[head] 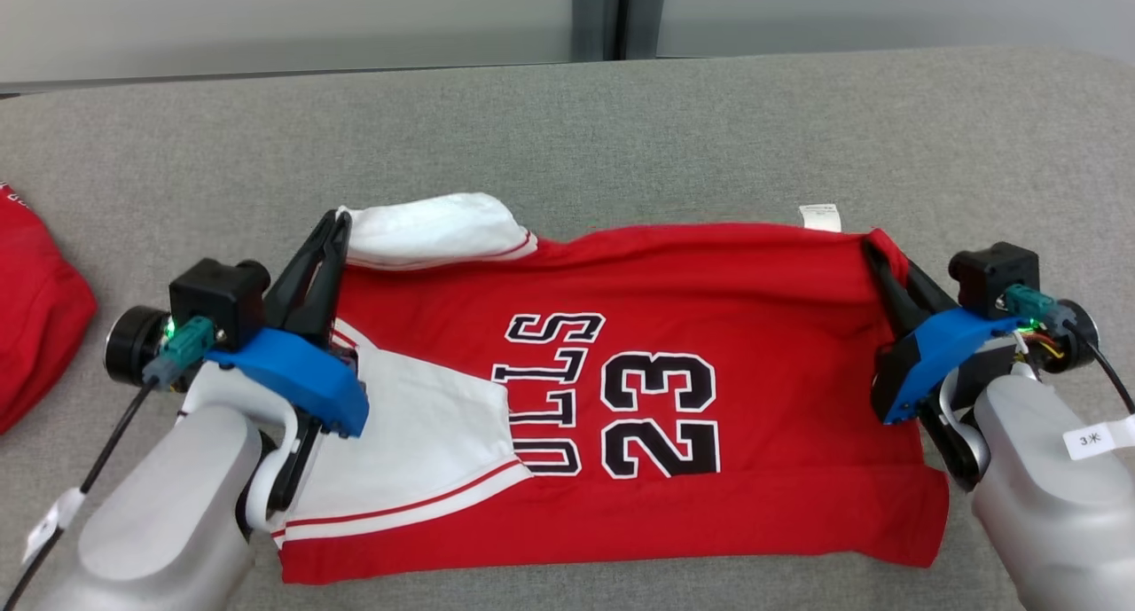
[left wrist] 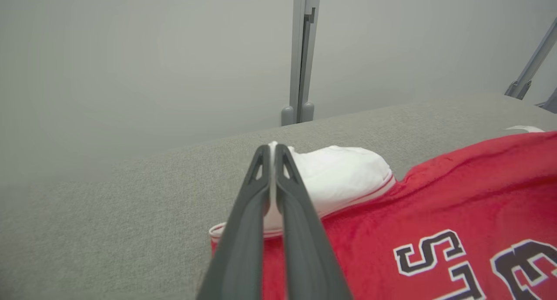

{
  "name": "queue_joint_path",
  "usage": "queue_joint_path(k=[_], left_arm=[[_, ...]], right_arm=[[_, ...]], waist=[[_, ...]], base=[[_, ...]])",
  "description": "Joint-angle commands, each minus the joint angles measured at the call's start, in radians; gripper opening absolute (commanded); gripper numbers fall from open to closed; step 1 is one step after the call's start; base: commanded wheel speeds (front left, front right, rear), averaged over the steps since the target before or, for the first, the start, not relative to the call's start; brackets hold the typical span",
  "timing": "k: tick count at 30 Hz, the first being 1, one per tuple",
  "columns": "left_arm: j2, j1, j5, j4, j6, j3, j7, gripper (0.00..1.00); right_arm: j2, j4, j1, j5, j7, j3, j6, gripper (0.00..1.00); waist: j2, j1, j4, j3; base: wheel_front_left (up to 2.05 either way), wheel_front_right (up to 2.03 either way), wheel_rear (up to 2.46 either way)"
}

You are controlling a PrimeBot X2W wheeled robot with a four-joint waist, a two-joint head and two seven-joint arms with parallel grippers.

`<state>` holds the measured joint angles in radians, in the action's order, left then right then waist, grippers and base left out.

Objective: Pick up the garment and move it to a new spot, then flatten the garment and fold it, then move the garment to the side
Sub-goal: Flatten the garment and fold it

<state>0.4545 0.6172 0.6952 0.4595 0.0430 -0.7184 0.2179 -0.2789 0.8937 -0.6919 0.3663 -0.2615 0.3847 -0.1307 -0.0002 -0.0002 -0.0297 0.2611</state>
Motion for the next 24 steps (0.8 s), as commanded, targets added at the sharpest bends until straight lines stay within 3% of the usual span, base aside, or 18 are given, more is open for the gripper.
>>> queue_joint_path(k=[1, 12, 20, 24], left_arm=[[0.018, -0.043, 0.006, -0.053, 0.028, 0.013, -0.002, 0.0], [0.104, -0.273, 0.028, -0.362, 0.19, 0.029, -0.025, 0.0], [0.083, -0.424, 0.071, -0.447, 0.272, 0.047, 0.003, 0.0], [0.065, -0.489, 0.083, -0.445, 0.29, 0.046, 0.02, 0.0]], right_arm=[[-0.008, -0.022, 0.033, -0.014, -0.004, -0.021, 0.0, 0.0], [0.007, -0.149, 0.177, -0.086, -0.004, -0.138, 0.0, 0.0], [0.036, -0.275, 0.322, -0.106, -0.004, -0.213, 0.0, 0.0], [0.044, -0.325, 0.391, -0.11, -0.004, -0.249, 0.0, 0.0]], waist=[[0.0002, 0.0002, 0.001, -0.004], [0.0002, 0.0002, 0.017, -0.032], [0.0002, 0.0002, 0.024, -0.049], [0.0002, 0.0002, 0.027, -0.055]], base=[[0.0, 0.0, 0.0], [0.0, 0.0, 0.0], [0.0, 0.0, 0.0], [0.0, 0.0, 0.0]])
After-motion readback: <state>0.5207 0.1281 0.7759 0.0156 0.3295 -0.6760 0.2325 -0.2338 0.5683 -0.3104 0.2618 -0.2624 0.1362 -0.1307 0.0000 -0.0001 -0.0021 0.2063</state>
